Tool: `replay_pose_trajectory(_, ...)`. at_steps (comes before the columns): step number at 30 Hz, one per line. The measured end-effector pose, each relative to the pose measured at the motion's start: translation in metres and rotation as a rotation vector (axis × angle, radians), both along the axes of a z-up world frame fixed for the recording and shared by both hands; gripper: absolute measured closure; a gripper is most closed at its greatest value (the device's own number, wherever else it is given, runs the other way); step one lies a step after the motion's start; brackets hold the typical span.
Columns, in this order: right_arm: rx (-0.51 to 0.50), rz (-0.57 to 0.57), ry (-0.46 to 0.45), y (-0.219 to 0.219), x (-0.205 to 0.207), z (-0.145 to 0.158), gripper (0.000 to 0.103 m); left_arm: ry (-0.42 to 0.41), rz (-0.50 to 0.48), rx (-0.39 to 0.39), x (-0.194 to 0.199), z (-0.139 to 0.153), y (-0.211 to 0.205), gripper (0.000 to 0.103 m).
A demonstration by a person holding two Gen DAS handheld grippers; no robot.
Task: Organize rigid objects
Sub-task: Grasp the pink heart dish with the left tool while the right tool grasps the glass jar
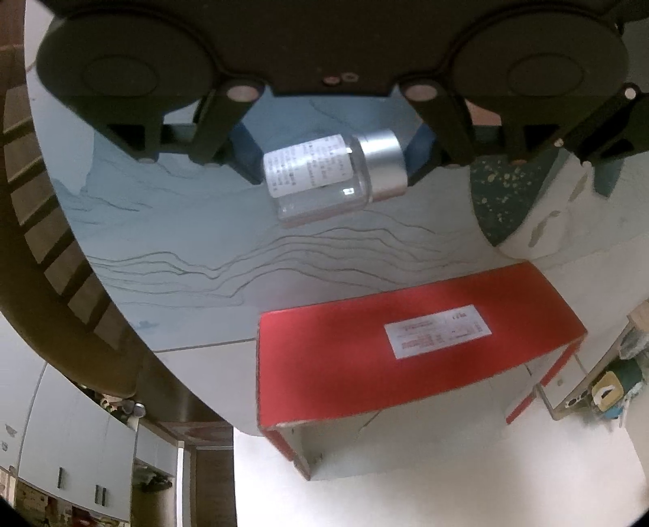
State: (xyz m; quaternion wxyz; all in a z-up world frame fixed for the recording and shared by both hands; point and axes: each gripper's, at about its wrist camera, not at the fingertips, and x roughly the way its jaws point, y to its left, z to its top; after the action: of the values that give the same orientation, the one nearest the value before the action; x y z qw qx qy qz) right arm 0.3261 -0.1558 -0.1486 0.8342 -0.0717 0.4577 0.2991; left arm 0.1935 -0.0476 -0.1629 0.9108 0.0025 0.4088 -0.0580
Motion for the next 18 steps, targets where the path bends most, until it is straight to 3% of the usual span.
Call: replay_pose_trajectory(18,0.027,0.068,-0.053,-0.006,-0.036,0.065,0.031,-0.055,0.114,-0.002,-0.015,0.056,0.037,0.032)
